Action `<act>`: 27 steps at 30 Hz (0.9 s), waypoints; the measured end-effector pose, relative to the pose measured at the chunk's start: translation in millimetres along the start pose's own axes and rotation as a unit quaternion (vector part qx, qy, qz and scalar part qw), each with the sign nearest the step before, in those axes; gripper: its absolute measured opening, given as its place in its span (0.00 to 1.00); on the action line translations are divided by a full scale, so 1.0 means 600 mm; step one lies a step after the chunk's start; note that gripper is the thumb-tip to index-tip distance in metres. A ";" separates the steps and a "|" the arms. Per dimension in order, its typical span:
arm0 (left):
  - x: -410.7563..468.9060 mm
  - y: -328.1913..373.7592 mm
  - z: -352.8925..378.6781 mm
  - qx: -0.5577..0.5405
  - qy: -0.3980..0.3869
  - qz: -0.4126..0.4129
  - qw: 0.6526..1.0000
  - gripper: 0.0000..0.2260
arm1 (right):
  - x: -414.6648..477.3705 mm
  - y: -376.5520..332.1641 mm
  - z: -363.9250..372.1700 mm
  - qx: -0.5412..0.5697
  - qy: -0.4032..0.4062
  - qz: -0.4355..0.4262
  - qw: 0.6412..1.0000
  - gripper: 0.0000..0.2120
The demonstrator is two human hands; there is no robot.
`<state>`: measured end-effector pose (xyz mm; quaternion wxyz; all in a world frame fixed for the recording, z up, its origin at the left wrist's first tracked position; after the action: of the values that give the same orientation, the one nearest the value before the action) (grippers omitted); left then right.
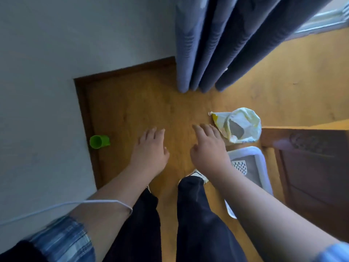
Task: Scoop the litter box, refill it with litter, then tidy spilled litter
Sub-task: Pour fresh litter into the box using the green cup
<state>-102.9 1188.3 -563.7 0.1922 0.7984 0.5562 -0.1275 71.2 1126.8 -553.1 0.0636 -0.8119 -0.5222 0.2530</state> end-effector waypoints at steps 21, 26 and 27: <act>-0.132 -0.587 0.165 -0.143 0.052 -0.291 0.945 0.17 | -0.011 -0.493 0.446 0.004 -0.178 -0.108 0.978 0.29; -0.024 -0.676 0.334 -0.170 0.076 -0.342 0.921 0.18 | 0.102 -0.475 0.673 -0.019 -0.205 -0.156 0.966 0.29; -0.003 -0.692 0.374 -0.175 0.078 -0.346 0.919 0.18 | 0.124 -0.471 0.722 -0.028 -0.206 -0.179 0.962 0.29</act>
<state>-490.7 1213.6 -831.8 0.2287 0.5174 0.8243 -0.0235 -341.7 1248.8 -849.2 -0.0236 -0.6372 -0.6674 0.3847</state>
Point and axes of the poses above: each hand's wrist, its own x-axis towards the middle knuckle, its own z-axis out of the palm, y = z × x, the point moved 1 cm from there along x, towards the middle knuckle, and after that the axes turned 14 degrees about y, right-handed, at the moved point
